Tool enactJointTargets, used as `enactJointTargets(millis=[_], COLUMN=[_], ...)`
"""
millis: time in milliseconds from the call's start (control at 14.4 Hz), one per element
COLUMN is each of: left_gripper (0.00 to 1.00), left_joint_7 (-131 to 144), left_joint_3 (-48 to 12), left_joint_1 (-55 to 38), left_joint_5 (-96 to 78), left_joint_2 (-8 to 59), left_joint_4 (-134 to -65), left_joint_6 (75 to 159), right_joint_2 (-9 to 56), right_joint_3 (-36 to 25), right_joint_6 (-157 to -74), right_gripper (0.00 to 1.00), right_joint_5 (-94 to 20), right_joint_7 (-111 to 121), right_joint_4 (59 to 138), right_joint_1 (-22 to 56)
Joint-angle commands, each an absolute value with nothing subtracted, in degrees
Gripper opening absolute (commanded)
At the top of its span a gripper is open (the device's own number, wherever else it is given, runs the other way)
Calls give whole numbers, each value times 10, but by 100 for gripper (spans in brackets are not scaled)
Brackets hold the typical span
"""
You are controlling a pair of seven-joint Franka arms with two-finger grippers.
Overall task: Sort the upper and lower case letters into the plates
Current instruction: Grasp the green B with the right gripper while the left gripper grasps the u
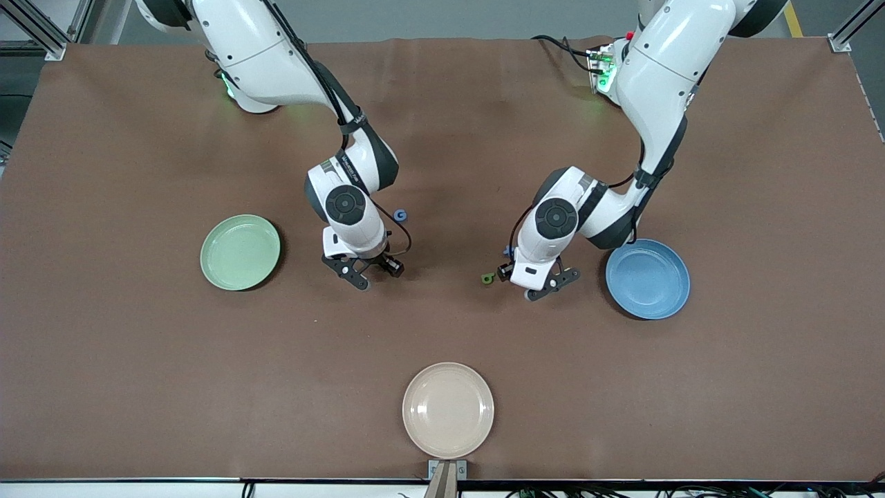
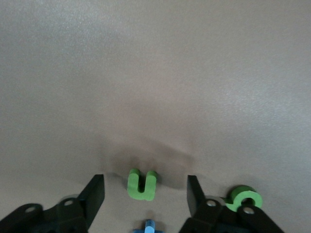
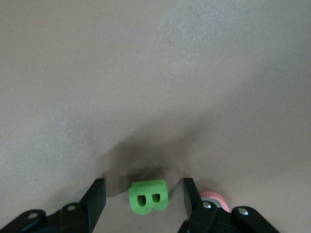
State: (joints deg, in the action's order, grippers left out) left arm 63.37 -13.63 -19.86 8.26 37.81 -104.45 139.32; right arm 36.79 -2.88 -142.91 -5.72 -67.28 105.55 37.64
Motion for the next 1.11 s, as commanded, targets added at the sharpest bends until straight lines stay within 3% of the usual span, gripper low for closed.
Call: enactJointTargets(millis=[0,208,554,900,1039], left_gripper=[74,72,72,55,51], left_joint_7=[650,650,651,652,652], left_joint_3=[-135,-135,-136,-136,-136], left_joint_1=[-201,-200,-201,-205,-205], left_joint_5=[105,109,110,110,109], left_joint_2=[377,380,380,380,380], left_joint_4=[-1050,-1053,-1053,-1052,-1052], left_joint_6=[1397,1397,1397,1397,1397], right_joint_2=[359,359,347,274,221], right_joint_3=[-33,-33,-34,-38,-38], right_joint_6=[-1433,-1430,-1408,-1305,-1296], right_gripper=[69,55,5,0,0], right_joint_5=[-56,-56,-56,-55,-55], right_joint_7=[-675,-670,-637,-538,-472], right_joint_4=[1068,1068,1076,1082,1120], right_joint_1=[390,392,385,332,295])
